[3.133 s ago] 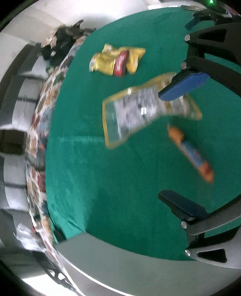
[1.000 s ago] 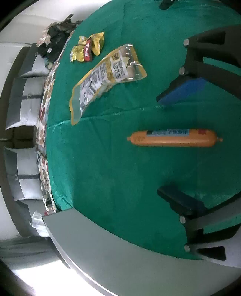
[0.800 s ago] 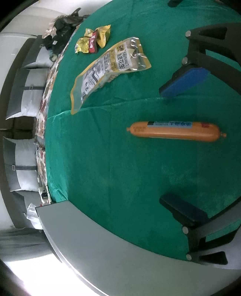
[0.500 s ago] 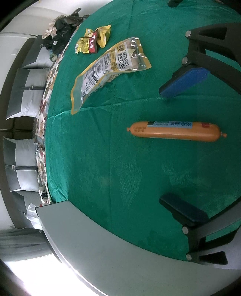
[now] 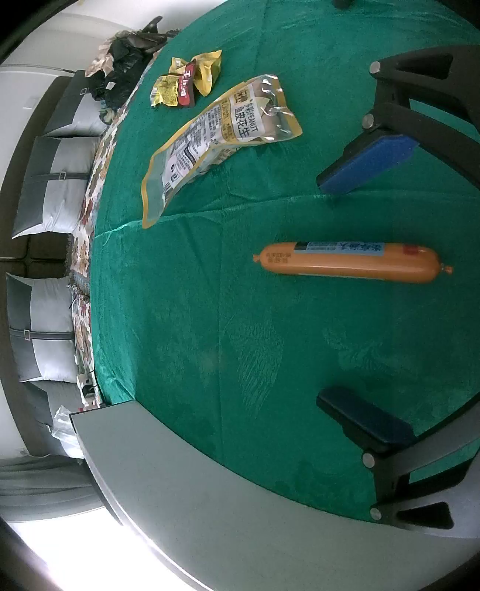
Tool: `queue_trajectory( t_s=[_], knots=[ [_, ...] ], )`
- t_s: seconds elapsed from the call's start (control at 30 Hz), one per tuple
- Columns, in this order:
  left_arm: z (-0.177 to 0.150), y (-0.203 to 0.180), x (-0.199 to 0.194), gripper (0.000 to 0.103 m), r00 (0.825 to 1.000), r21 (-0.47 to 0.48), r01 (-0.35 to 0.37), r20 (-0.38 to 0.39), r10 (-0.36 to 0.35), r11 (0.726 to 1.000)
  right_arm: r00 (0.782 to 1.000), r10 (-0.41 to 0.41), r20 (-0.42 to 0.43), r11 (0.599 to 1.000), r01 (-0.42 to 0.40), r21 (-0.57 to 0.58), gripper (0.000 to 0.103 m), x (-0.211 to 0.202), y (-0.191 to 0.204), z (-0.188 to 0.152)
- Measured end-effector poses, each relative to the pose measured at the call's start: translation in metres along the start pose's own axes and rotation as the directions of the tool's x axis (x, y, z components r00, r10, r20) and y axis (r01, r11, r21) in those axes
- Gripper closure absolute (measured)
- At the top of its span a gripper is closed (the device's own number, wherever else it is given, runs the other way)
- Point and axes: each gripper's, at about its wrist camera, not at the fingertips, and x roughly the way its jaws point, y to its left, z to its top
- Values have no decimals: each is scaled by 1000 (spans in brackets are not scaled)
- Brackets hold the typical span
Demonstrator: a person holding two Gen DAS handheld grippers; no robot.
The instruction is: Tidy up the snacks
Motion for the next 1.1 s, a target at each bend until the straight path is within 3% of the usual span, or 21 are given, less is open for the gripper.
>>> queue_trajectory(
  t_s=[0.1,0.17,0.27,0.37,0.47,0.73,0.8,0.83,0.93,1.1],
  knots=[
    [0,0,0,0,1000,0,0,0,0,1000,994,106,36,993,-108,45,10,-9,22,22],
    [0,0,0,0,1000,1,0,0,0,1000,979,204,19,979,-204,-4,10,-3,57,51],
    [0,0,0,0,1000,0,0,0,0,1000,959,281,-40,955,-283,-89,10,19,111,90],
    [0,0,0,0,1000,0,0,0,0,1000,953,280,-115,943,-296,-155,10,50,157,115],
    [0,0,0,0,1000,0,0,0,0,1000,962,173,-211,958,-214,-190,10,90,186,128],
    [0,1,0,0,1000,0,1,0,-1,1000,948,118,-296,969,-175,-175,11,109,201,131],
    [0,1,0,0,1000,0,1,0,-1,1000,944,146,-296,959,-209,-193,28,105,199,129],
    [0,1,0,0,1000,0,1,0,-1,1000,936,179,-302,950,-245,-195,51,100,199,129],
    [0,1,0,0,1000,0,1,0,-1,1000,913,202,-355,939,-284,-196,51,94,196,123],
    [0,1,0,0,1000,0,1,1,-1,1000,902,239,-359,921,-328,-212,51,70,162,97]
  ],
)
